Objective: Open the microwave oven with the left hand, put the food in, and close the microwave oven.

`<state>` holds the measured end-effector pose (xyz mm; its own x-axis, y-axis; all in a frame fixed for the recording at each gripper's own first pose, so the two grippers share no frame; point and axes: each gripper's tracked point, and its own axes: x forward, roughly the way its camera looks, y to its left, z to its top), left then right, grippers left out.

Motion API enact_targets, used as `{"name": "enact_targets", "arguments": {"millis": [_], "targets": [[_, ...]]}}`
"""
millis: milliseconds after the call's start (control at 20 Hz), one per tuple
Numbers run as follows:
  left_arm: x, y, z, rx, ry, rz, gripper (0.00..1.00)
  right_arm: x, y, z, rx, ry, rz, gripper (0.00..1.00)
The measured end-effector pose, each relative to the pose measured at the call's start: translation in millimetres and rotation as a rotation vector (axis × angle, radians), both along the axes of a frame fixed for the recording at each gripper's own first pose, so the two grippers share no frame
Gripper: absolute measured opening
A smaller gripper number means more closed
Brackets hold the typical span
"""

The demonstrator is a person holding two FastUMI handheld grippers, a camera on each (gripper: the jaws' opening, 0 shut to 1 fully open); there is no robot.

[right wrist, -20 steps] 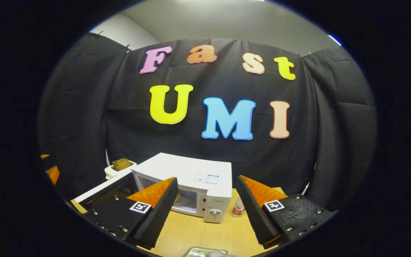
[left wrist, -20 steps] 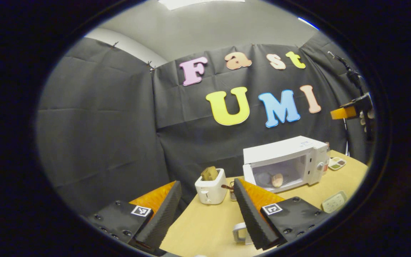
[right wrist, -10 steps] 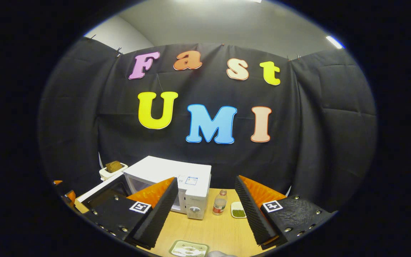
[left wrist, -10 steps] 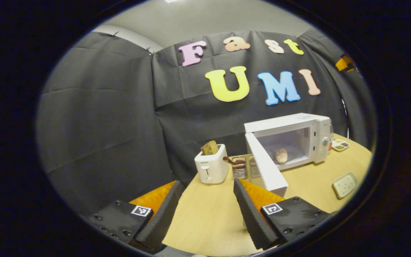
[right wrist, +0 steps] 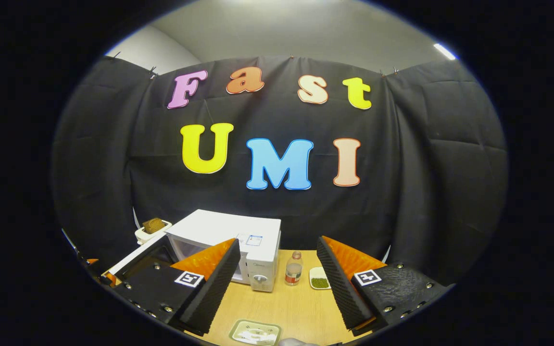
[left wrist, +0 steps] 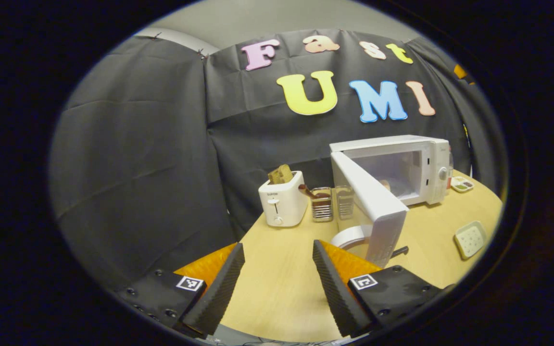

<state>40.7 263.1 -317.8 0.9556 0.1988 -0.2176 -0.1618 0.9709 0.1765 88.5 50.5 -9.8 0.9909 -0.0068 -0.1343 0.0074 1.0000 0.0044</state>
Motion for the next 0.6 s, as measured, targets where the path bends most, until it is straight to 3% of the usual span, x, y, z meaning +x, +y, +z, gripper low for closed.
{"name": "enact_targets", "arguments": {"millis": [250, 600], "targets": [[1.7, -26.9, 4.2, 0.009, 0.003, -0.049, 0.94, -0.7, -13.3, 1.7, 0.018, -0.006, -0.026, 0.98], [22.5, -108.1, 11.5, -0.019, -0.001, -0.178, 0.94, -5.4, -41.9, -5.5, 0.043, 0.01, -0.066, 0.98]]}}
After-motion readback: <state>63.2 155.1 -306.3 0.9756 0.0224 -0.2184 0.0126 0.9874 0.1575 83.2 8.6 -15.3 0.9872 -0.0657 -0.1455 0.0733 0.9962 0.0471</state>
